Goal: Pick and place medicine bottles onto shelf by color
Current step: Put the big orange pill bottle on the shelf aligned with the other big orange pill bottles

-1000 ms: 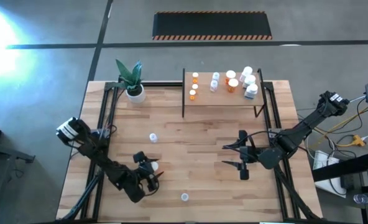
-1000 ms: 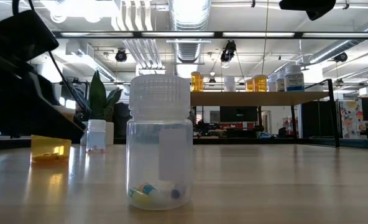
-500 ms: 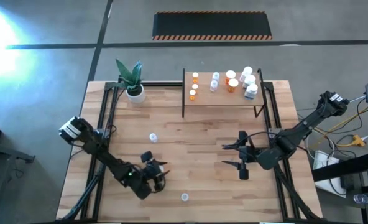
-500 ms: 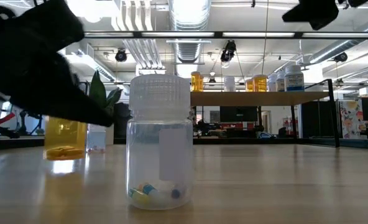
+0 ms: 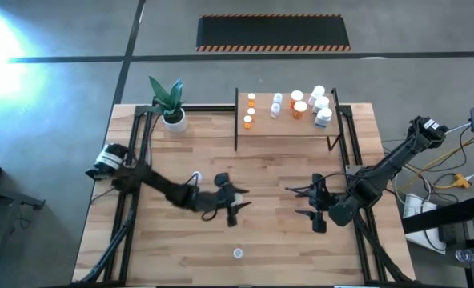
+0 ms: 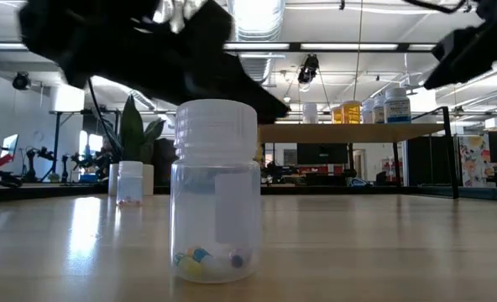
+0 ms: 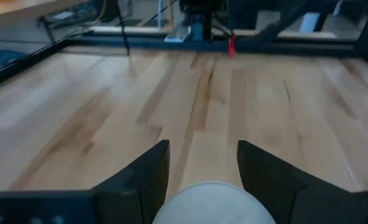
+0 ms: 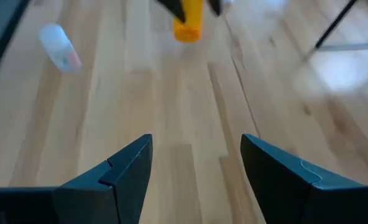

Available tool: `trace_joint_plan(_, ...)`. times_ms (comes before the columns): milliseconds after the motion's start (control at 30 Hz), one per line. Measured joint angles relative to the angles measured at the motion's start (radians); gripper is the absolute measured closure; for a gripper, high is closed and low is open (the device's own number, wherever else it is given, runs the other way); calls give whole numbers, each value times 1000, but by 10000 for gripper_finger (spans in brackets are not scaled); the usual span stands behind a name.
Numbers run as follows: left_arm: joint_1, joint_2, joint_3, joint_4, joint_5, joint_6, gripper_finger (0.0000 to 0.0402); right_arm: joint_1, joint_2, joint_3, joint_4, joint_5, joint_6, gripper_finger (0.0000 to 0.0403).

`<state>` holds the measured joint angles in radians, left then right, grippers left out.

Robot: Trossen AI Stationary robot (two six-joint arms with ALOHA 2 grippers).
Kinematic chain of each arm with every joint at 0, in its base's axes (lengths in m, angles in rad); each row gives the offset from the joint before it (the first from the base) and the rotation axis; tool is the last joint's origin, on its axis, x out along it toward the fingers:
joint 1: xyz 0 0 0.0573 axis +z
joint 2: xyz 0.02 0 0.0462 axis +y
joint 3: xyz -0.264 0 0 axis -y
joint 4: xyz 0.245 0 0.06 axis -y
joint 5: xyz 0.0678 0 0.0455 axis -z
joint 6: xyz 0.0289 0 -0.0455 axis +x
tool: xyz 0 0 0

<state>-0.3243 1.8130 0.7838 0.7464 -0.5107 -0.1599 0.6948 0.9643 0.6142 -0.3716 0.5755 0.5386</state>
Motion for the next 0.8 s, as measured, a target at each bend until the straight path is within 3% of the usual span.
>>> trace_joint_plan(200, 118, 148, 142, 29, 161, 65, 231, 32, 0, -79, 4, 1, 118, 168)
trace_joint_plan(467, 165, 303, 321, 21, 209, 97, 217, 34, 0, -164, 15, 3, 247, 168)
trace_joint_plan(800, 189, 289, 333, 1, 238, 138, 211, 34, 0, -175, 15, 36, 255, 168)
